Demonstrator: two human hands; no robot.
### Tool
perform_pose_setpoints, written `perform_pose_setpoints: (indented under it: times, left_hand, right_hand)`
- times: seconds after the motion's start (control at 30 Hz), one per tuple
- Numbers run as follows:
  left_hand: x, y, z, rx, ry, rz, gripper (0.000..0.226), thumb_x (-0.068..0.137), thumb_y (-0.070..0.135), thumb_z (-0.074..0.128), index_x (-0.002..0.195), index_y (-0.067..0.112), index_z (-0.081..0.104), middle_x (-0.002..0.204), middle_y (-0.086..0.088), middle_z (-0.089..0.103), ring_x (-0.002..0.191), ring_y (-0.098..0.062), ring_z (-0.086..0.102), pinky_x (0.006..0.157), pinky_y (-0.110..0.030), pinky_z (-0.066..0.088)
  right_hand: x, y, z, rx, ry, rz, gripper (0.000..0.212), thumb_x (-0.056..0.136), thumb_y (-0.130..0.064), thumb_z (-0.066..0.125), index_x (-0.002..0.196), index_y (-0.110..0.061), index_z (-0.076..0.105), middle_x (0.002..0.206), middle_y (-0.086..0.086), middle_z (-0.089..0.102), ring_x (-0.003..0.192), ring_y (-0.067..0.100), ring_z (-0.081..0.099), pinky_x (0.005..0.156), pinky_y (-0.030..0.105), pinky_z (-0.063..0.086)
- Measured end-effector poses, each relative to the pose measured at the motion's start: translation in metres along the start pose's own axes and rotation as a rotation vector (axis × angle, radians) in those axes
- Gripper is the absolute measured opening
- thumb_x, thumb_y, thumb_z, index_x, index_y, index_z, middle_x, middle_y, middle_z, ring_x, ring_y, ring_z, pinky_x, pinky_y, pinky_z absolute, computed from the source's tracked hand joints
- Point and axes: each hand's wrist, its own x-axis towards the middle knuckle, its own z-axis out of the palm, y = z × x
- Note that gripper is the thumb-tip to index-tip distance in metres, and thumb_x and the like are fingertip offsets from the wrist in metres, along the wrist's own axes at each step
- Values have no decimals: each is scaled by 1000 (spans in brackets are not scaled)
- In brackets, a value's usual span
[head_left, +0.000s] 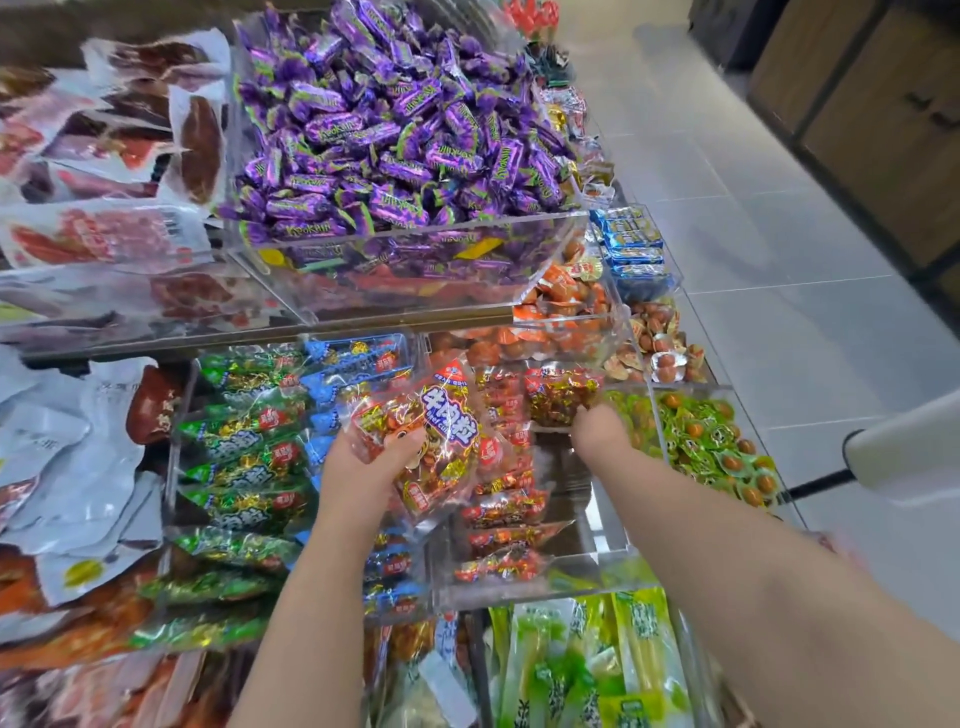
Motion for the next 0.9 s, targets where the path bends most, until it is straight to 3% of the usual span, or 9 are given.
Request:
perform_pose_setpoints:
  times: [0.17, 0.23, 0.3, 0.43, 0.5, 0.6, 0.67, 0.77, 0.9]
  left_hand:
    - [2, -4, 0, -26, 0, -4, 58, 46, 54, 83, 98, 40, 62, 106, 7, 71, 100, -20, 68, 92, -53, 51]
    - [3, -6, 0, -25, 2, 8, 57, 48, 51, 86, 99, 39, 61, 105, 6, 71, 99, -20, 68, 92, -53, 51]
    - [4, -8, -1, -26, -1, 15, 55, 52, 50, 86, 100, 39, 61, 107, 5, 70, 100, -20, 67, 90, -51, 52]
    - [4, -11, -2, -39, -13, 34, 46, 62, 43, 84, 100, 40, 61, 100, 8, 73, 93, -17, 71, 75, -38, 56]
    - [3, -11, -2, -30, -1, 32, 45, 65, 42, 83, 103, 39, 60, 102, 8, 72, 95, -18, 70, 79, -41, 56]
    - [-1, -9, -1, -8, 5, 25, 54, 57, 49, 84, 105, 41, 59, 107, 7, 70, 101, -20, 67, 86, -46, 53]
    - [-3, -8, 0, 9, 1, 28, 67, 48, 57, 81, 108, 40, 58, 110, 5, 70, 102, -22, 67, 89, -51, 52]
    - [-3, -10, -4, 2, 1, 39, 73, 42, 59, 81, 109, 38, 58, 109, 3, 70, 98, -20, 69, 86, -50, 55]
    - [1, -16, -6, -19, -13, 47, 78, 45, 55, 82, 116, 34, 57, 110, 2, 70, 100, -20, 69, 84, -47, 55]
  right_hand:
    - [-17, 23, 0, -109, 22, -277, 24, 90, -33, 59, 108, -19, 54, 103, 6, 62, 86, 23, 57, 76, 33, 47]
    - [-26, 27, -4, -172, 20, -410, 16, 89, -34, 60, 86, -22, 51, 103, 1, 55, 94, 24, 54, 82, 33, 46]
    - [-31, 27, -12, -161, 73, -550, 23, 90, -29, 60, 74, -20, 45, 99, -1, 48, 100, 23, 50, 81, 28, 38]
    - [-47, 19, -28, 5, 272, -738, 23, 87, -9, 55, 72, -18, 40, 120, 0, 45, 108, 13, 43, 92, 15, 28]
    - [-51, 17, -24, -8, 389, -717, 22, 84, -6, 55, 70, -14, 39, 128, 3, 38, 118, 16, 35, 100, 18, 26]
    - [-44, 18, -1, -212, 454, -580, 12, 83, -12, 58, 78, -7, 48, 127, 12, 40, 120, 29, 35, 101, 38, 33]
    - [-29, 14, 11, -271, 326, -421, 19, 90, -25, 54, 92, -6, 51, 123, 16, 42, 114, 32, 40, 96, 40, 37]
    - [-7, 7, 24, -291, 9, -285, 47, 92, -48, 48, 120, -11, 43, 134, 16, 27, 120, 33, 40, 100, 42, 38]
    - [9, 19, 29, -185, -49, -371, 26, 93, -31, 51, 114, -16, 48, 130, 9, 26, 111, 30, 49, 98, 39, 42]
